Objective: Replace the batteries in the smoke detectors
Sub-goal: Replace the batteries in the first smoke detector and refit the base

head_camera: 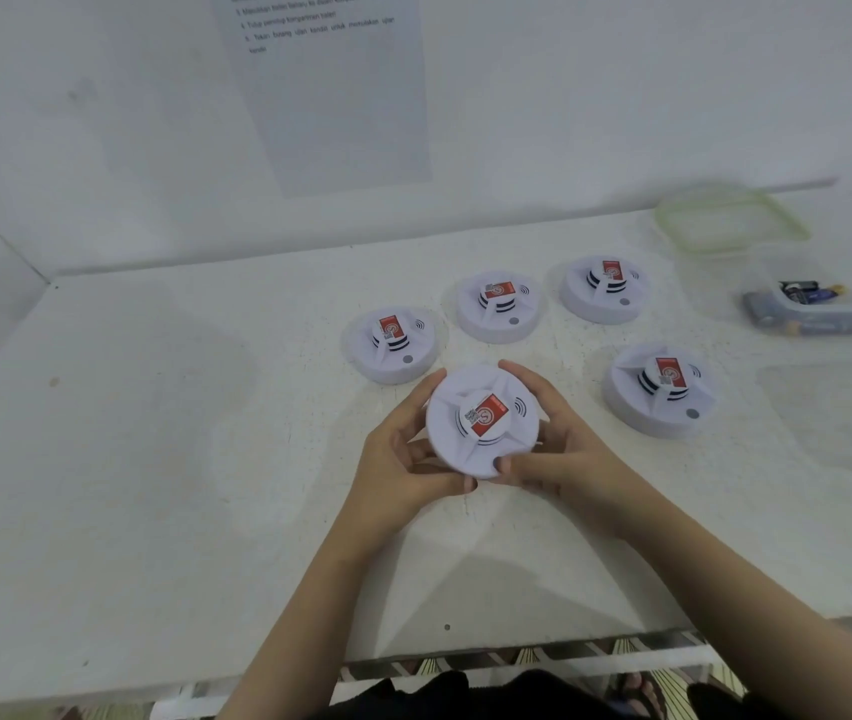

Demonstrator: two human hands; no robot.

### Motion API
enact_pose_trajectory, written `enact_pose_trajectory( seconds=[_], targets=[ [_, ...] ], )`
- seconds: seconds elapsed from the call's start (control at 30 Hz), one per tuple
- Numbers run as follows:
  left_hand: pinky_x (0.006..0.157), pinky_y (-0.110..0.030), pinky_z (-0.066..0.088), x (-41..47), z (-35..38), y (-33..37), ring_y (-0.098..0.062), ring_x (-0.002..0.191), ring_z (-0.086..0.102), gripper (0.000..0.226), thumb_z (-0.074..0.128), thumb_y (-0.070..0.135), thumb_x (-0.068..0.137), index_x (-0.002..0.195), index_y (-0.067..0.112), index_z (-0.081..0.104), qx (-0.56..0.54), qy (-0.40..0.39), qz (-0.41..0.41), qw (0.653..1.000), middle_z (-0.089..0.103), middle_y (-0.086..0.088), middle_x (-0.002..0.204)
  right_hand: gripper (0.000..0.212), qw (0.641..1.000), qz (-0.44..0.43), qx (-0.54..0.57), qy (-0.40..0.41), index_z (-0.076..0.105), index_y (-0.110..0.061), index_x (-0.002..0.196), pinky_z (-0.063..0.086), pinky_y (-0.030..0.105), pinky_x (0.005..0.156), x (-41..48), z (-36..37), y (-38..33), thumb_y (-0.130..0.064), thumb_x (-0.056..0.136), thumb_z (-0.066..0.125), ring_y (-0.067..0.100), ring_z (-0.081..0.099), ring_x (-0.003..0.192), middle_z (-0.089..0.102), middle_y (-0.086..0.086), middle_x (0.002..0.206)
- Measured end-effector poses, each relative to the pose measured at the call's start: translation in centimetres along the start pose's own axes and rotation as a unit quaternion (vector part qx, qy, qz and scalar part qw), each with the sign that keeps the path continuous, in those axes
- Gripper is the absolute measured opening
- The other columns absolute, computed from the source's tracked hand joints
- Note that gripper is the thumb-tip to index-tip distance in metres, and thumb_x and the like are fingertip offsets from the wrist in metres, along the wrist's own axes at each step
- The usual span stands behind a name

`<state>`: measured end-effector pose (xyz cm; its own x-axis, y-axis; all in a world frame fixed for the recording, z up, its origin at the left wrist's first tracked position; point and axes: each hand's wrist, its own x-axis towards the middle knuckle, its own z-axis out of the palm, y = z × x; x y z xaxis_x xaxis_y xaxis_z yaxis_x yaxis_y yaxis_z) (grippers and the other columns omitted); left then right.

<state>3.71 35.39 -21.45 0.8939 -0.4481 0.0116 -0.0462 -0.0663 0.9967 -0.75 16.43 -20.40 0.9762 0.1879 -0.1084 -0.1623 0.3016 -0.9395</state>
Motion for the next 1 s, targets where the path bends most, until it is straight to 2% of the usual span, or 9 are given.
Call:
enact_pose_trajectory(
  seconds=[0.27,0.5,0.73,1.0],
  targets=[
    [0.078,-0.03,0.058,-0.19,0.17,0.36,-0.014,0.115,0.063,0.085,0.079,-0.003,0.064,0.134,0.032,0.045,-0.009,-0.01,0.011,1.0,0.063,0.012,0.129,0.079,0.998,-0.015,-0.06,0.017,0.041,-0.038,0.128,0.052,0.048,0.084,-0.15,0.16,0.12,0.007,0.068,0.066,0.031,0.06,0.109,0.063,0.003,0.117],
    [0.078,-0.031,0.058,-0.27,0.19,0.38,-0.015,0.117,0.062,0.084,0.082,0.015,0.06,0.134,0.034,0.045,-0.015,-0.011,0.017,1.0,0.062,0.01,0.131,0.081,0.999,-0.015,-0.051,0.011,0.04,-0.036,0.129,0.05,0.053,0.086,-0.09,0.05,0.26,0.008,0.067,0.067,0.035,0.058,0.111,0.061,0.007,0.12],
    [0.079,-0.03,0.058,-0.3,0.2,0.23,-0.014,0.117,0.062,0.085,0.082,0.016,0.06,0.134,0.035,0.045,-0.016,-0.019,0.016,1.0,0.063,0.014,0.129,0.081,0.998,-0.022,-0.05,0.008,0.04,-0.035,0.129,0.052,0.045,0.086,-0.33,-0.06,0.44,0.009,0.067,0.067,0.029,0.06,0.111,0.059,0.008,0.124],
    [0.08,-0.029,0.057,-0.27,0.16,0.13,-0.013,0.117,0.062,0.085,0.083,0.012,0.06,0.133,0.035,0.045,-0.019,-0.022,0.012,1.0,0.064,0.015,0.126,0.08,0.998,-0.024,-0.05,0.004,0.041,-0.035,0.129,0.052,0.045,0.085,-0.4,-0.17,0.48,0.008,0.068,0.067,0.029,0.059,0.112,0.056,0.01,0.127]
  ],
)
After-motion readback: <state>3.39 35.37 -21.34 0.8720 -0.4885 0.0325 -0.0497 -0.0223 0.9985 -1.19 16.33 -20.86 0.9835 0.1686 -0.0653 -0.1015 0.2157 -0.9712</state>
